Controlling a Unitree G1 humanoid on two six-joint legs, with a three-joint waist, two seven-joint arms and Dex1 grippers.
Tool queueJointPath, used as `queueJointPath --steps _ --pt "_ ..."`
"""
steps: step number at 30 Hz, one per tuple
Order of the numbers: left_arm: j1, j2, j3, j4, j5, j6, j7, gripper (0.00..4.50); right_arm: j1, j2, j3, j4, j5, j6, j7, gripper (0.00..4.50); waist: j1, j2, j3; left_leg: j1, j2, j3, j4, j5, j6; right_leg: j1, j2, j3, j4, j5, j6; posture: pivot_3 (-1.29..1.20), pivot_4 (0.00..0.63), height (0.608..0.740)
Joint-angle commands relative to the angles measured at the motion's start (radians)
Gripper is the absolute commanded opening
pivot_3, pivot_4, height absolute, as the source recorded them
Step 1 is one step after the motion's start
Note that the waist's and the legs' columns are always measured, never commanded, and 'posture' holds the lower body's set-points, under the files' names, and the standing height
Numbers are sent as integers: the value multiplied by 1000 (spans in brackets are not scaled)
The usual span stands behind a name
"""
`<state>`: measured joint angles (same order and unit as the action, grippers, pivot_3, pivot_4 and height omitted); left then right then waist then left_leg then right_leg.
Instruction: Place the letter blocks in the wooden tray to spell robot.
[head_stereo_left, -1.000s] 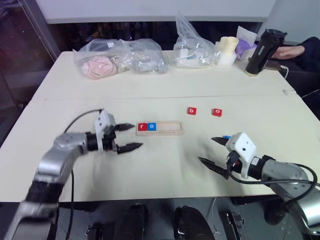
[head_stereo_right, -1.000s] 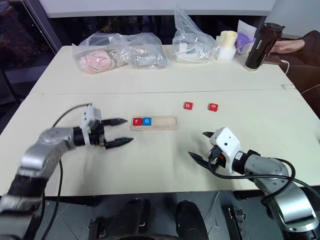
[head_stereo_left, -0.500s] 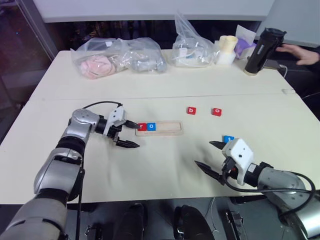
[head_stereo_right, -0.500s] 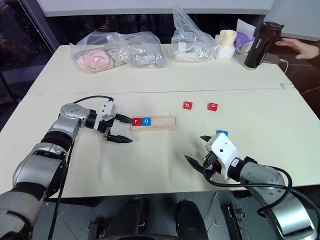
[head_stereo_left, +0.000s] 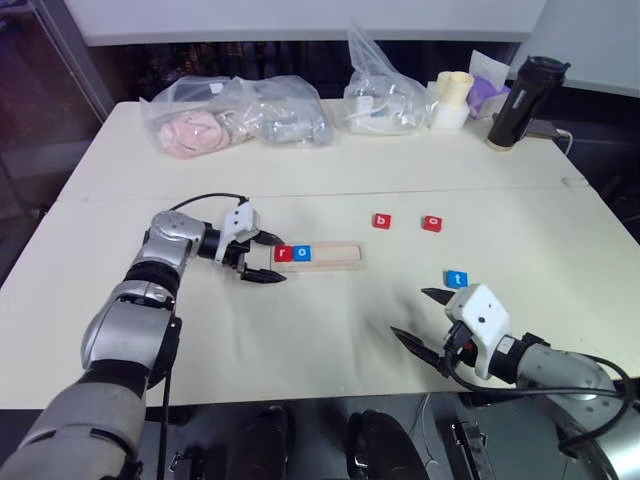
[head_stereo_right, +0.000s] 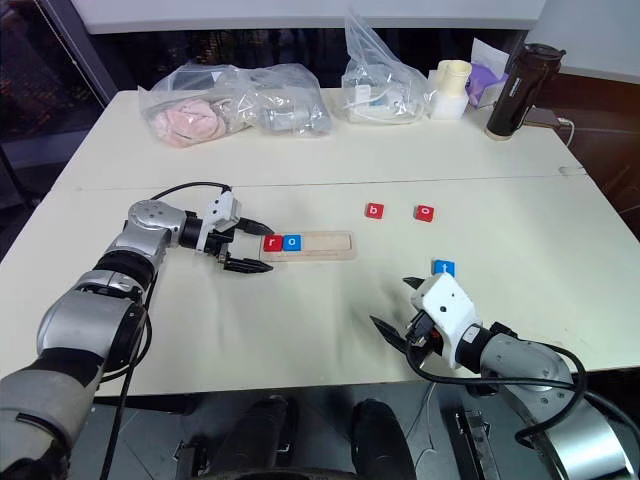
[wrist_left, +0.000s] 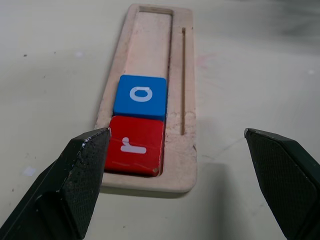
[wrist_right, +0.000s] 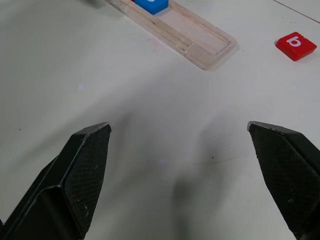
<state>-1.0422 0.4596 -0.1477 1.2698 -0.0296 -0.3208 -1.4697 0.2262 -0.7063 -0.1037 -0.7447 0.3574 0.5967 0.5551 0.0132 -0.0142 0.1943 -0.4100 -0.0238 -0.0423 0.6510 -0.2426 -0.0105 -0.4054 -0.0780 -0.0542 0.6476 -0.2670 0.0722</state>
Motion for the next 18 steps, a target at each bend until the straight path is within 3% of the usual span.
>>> queueJointPath --steps 1,18 --pt "-41 1 24 6 22 -4 37 4500 -14 4 -5 -36 -2 -3 -5 4474 0 0 0 0 0 0 0 0 0 0 0 0 0 0 0 0 150 740" --pt "-59 -43 18 43 120 12 123 4500 4 3 -1 -60 -21 12 -13 4474 0 -1 0 0 0 0 2 0 0 0 0 0 1 1 1 0 150 740"
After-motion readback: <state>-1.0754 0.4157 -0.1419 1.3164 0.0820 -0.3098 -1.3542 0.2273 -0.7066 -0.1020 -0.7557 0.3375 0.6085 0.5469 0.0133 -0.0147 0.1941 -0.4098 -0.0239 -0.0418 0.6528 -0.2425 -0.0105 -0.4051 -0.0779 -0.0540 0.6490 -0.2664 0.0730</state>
